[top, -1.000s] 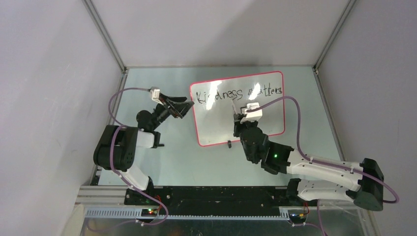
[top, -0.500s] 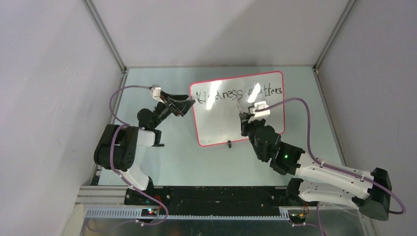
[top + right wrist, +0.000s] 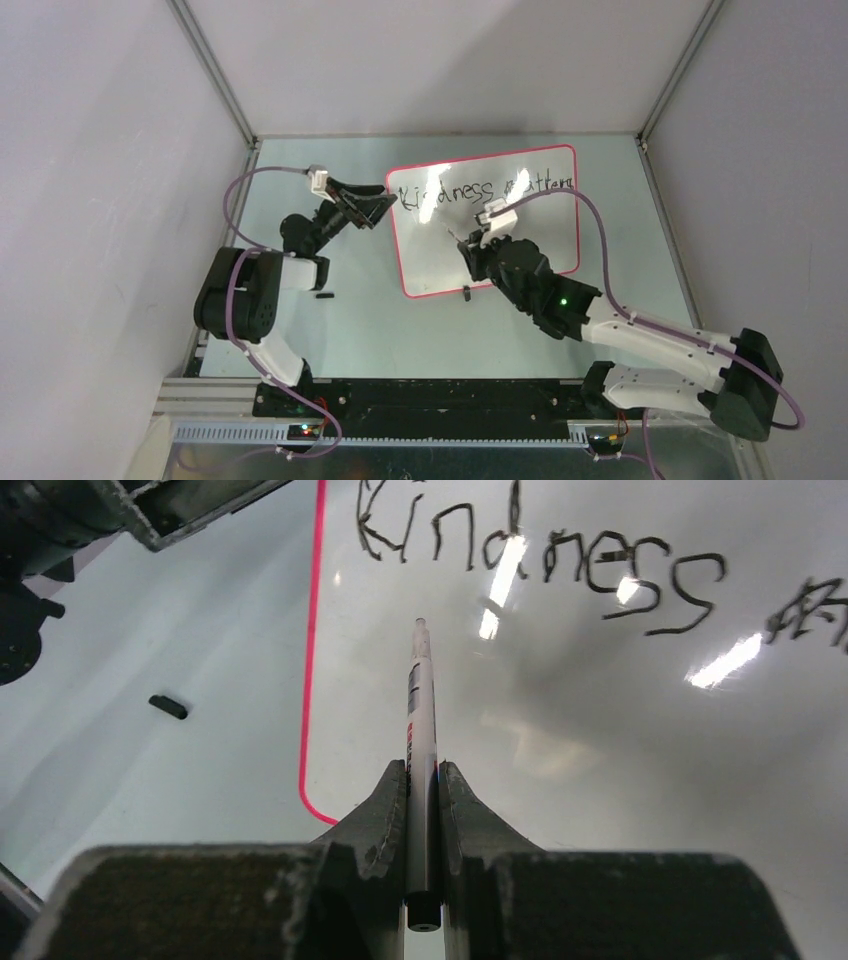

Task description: Write a sentence on the whiteboard

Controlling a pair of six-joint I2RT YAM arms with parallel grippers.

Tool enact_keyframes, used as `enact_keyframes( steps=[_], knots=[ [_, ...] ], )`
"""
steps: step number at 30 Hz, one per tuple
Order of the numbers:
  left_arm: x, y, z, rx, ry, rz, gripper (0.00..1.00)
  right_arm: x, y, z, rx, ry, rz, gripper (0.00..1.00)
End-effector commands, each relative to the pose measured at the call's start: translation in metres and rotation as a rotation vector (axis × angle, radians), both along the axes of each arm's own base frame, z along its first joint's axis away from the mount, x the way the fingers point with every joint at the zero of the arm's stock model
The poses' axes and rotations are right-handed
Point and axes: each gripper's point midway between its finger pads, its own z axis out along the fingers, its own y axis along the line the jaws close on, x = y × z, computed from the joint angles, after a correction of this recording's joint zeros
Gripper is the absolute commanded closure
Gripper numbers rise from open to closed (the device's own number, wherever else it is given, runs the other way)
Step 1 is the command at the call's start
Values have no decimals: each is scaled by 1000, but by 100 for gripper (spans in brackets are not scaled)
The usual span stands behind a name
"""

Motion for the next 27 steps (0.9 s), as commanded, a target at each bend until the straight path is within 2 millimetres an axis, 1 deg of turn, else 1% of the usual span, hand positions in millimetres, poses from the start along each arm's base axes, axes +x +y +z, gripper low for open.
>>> enact_keyframes(
  steps=[1, 2, 3, 5, 7, 9, 13, 17, 20, 21, 22, 23, 26, 27],
  knots=[
    [9, -3, 16, -18, -59, -15, 29, -1, 27, 23, 13, 16, 45, 100],
    [11, -4, 20, -29, -59, -23, 30, -1, 33, 20, -30, 21, 41, 100],
    [14, -4, 18, -31, -49, -25, 33, 0, 35, 20, -45, 21, 37, 100],
    [16, -5, 20, -36, -50, -30, 37, 2, 45, 18, -86, 38, 34, 100],
    [14, -4, 22, -32, -60, -25, 38, 3, 59, 19, -115, 56, 42, 100],
    [12, -4, 21, -30, -59, -23, 40, 1, 67, 15, -139, 71, 48, 100],
    [15, -8, 20, -45, -32, -62, 42, 0, 77, 15, -135, 87, 65, 100],
    [18, -6, 23, -48, -39, -51, 43, 1, 81, 16, -120, 95, 64, 100],
    [21, -9, 21, -52, -28, -73, 47, 4, 84, 15, -128, 113, 64, 100],
    [23, -10, 24, -56, -27, -80, 48, 3, 83, 12, -144, 123, 62, 100],
    [23, -11, 21, -56, -17, -92, 51, 4, 85, 12, -149, 126, 61, 100],
    [24, -12, 23, -57, -20, -100, 52, 3, 83, 8, -166, 136, 60, 100],
    [24, -15, 21, -57, -7, -121, 63, 1, 80, 1, -194, 161, 53, 100],
    [25, -14, 20, -57, -5, -120, 69, 0, 79, 1, -198, 164, 52, 100]
  ],
)
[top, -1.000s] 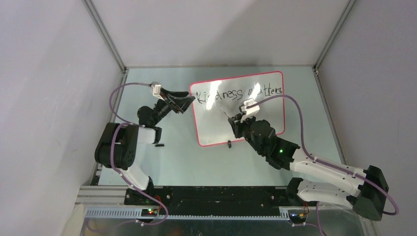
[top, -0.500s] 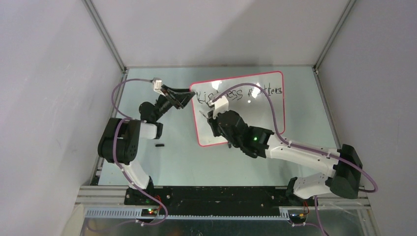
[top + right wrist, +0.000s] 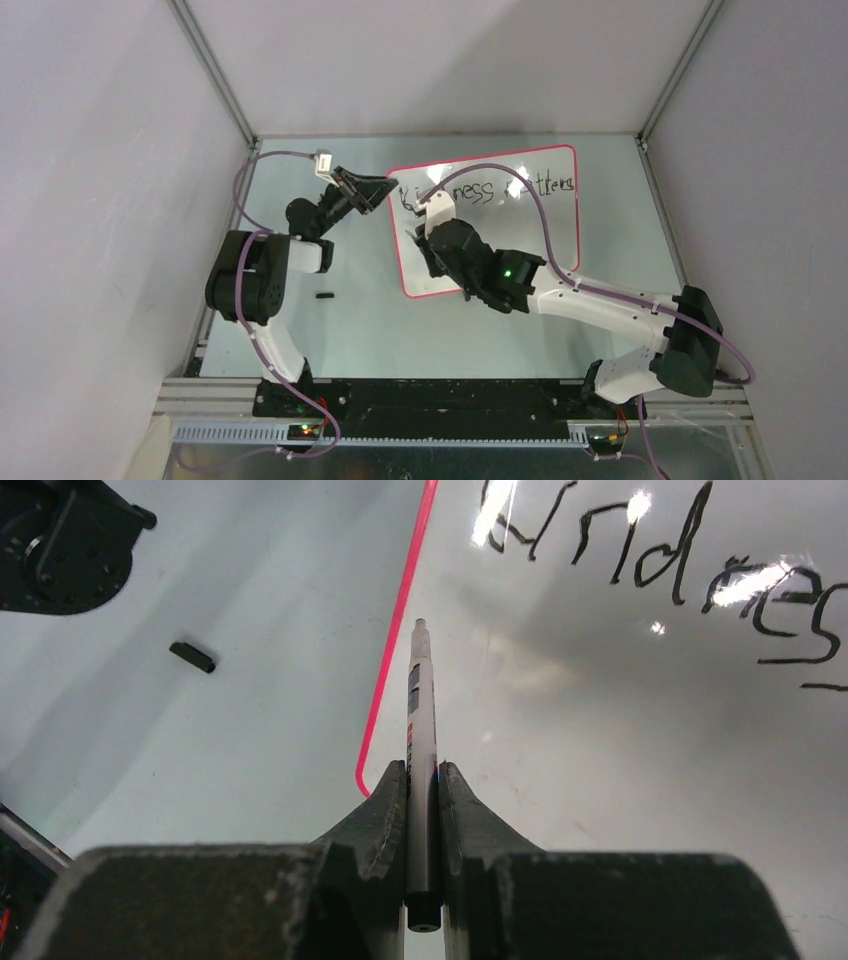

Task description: Write a sentence on the whiteboard

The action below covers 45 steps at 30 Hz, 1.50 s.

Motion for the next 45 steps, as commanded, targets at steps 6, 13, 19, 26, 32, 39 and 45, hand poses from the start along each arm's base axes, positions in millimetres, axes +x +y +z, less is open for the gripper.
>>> enact_keyframes(
  steps=[6, 13, 19, 26, 32, 39, 45],
  knots=[
    [-3, -3, 12, -7, -46, -39, 96, -2, -5, 4, -48, 27, -48, 100],
    [-2, -3, 9, -2, -44, -39, 100, -3, 4, 4, -110, 21, -40, 100],
    [-2, -3, 9, -1, -45, -40, 100, -2, 8, 0, -158, 30, -42, 100],
    [-3, -3, 8, 1, -44, -43, 100, 7, 13, -8, -242, 27, -73, 100],
    [-3, -3, 8, 1, -44, -43, 100, 11, 14, -8, -259, 8, -83, 100],
    [-4, -3, 8, -1, -42, -43, 100, 16, 14, -9, -274, -5, -101, 100],
    [-4, -3, 8, 0, -40, -42, 100, 20, 17, -2, -257, -21, -101, 100]
  ],
)
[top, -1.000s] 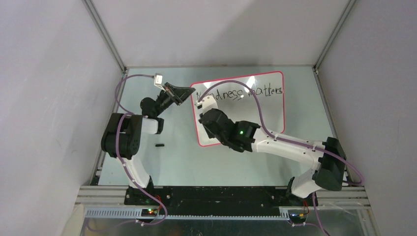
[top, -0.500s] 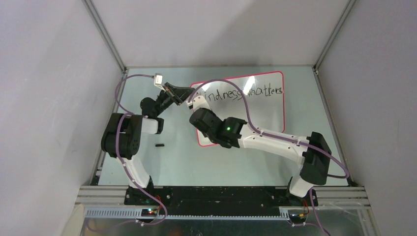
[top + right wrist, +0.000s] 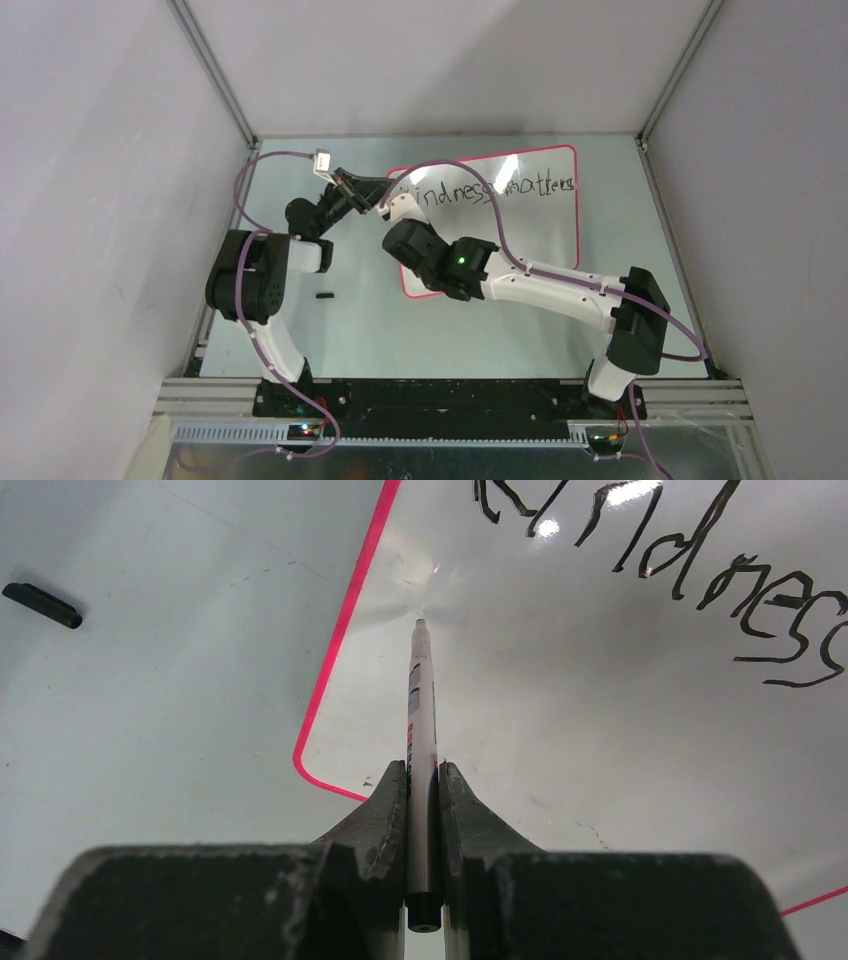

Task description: Write a sentence on the whiteboard

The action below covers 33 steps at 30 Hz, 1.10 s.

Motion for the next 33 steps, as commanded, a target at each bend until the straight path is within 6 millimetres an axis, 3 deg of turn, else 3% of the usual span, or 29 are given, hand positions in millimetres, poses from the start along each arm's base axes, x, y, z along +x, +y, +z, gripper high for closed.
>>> enact_keyframes(
  steps=[1, 18, 33],
  knots=[
    [-3, -3, 9, 39, -103, -14, 100, 11, 8, 27, 50, -58, -17, 100],
    [-3, -3, 9, 39, -103, -15, 100, 21, 5, 11, 25, -41, -41, 100],
    [-4, -3, 9, 39, -103, -17, 100, 12, 0, -5, 6, 6, -48, 100]
  ],
)
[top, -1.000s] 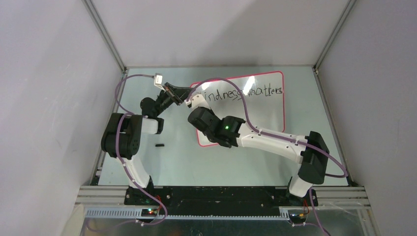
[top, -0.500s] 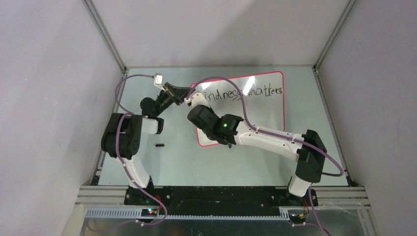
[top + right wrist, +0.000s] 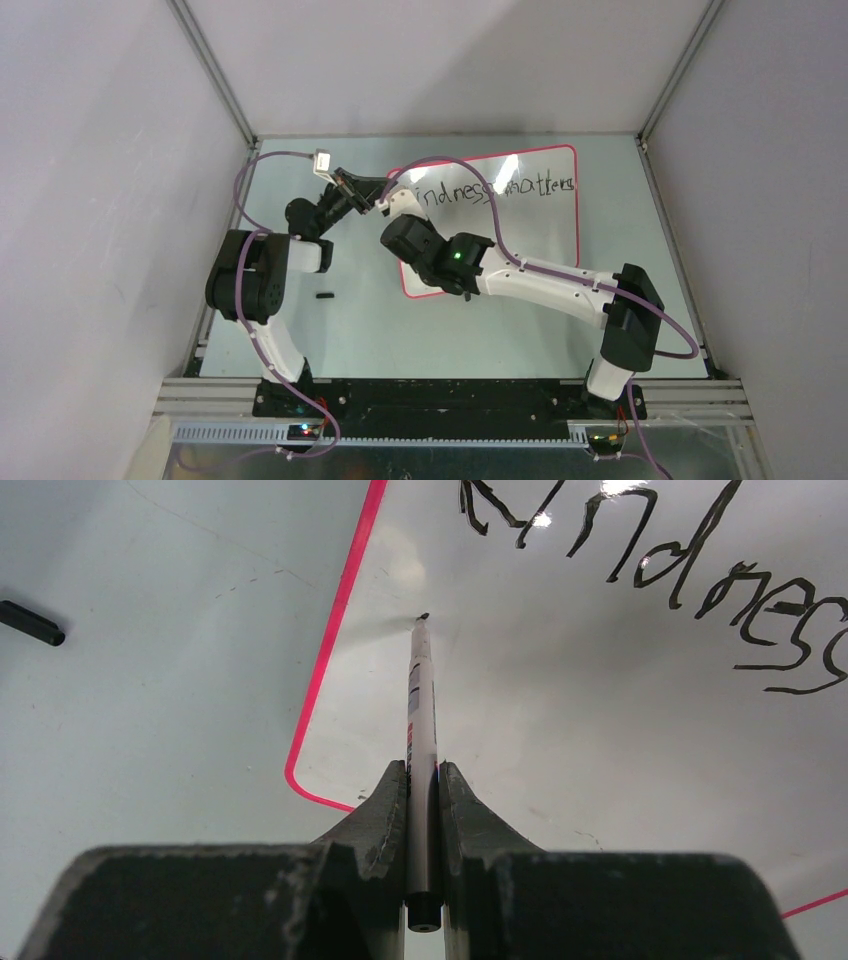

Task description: Write a sentence on the whiteboard

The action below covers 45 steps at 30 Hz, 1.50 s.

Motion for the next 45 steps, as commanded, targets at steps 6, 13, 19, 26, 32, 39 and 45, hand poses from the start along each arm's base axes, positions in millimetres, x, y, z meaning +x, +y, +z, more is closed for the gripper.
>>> enact_keyframes(
  steps=[6, 13, 19, 26, 32, 39, 45],
  knots=[
    [-4, -4, 9, 38, -102, -16, 100, -8, -7, -9, -6, 25, -26, 100],
    [-4, -4, 9, 38, -102, -17, 100, -15, -8, -14, -11, 43, -21, 100],
    [-4, -4, 9, 39, -103, -16, 100, -16, -12, -14, -17, 43, -27, 100],
    [-4, -4, 9, 38, -102, -17, 100, -8, -9, -5, 8, 28, -25, 100],
    [-4, -4, 9, 38, -102, -17, 100, -2, -8, 6, 31, 11, -24, 100],
    [-4, -4, 9, 39, -101, -18, 100, 5, -8, 10, 35, 7, -32, 100],
    [-4, -4, 9, 38, -101, -17, 100, 11, -8, 17, 46, -7, -30, 100]
  ],
)
